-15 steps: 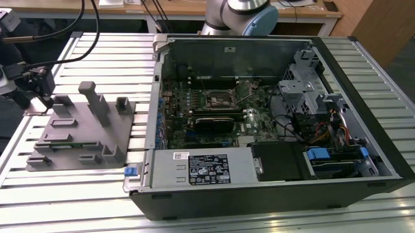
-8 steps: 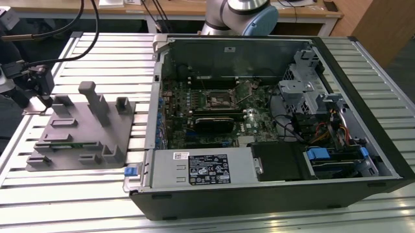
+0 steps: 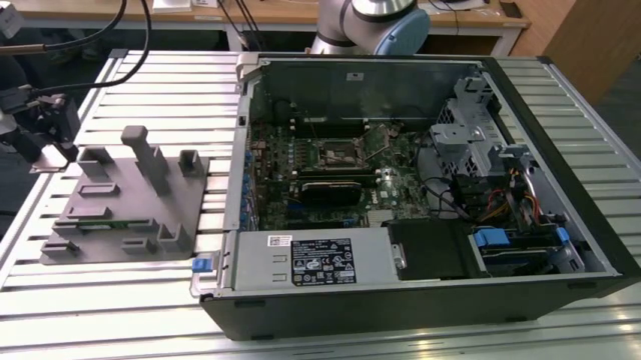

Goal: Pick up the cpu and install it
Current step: 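Pick up the cpu and move it towards the insertion slot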

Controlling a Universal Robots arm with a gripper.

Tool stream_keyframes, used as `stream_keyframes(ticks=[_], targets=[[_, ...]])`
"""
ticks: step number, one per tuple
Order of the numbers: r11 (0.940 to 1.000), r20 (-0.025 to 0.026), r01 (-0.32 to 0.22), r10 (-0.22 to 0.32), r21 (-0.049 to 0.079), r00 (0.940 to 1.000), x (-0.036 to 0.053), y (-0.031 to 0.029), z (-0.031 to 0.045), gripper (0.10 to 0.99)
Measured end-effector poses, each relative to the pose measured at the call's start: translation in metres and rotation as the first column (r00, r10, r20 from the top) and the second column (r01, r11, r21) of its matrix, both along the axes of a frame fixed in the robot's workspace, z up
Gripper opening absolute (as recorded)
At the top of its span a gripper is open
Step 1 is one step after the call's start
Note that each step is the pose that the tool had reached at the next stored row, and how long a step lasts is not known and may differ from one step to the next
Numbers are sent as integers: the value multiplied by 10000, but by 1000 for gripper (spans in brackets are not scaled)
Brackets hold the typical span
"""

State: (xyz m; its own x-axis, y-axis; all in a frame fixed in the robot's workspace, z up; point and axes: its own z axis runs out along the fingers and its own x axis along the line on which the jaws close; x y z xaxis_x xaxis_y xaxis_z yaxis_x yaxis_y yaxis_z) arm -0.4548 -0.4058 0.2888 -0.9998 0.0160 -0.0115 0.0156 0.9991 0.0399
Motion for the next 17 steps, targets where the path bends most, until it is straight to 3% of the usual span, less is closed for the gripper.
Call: stream_keyframes(ticks=[17], targets=[[10000,-1,0,0,-1,10000,0,4,180,533]])
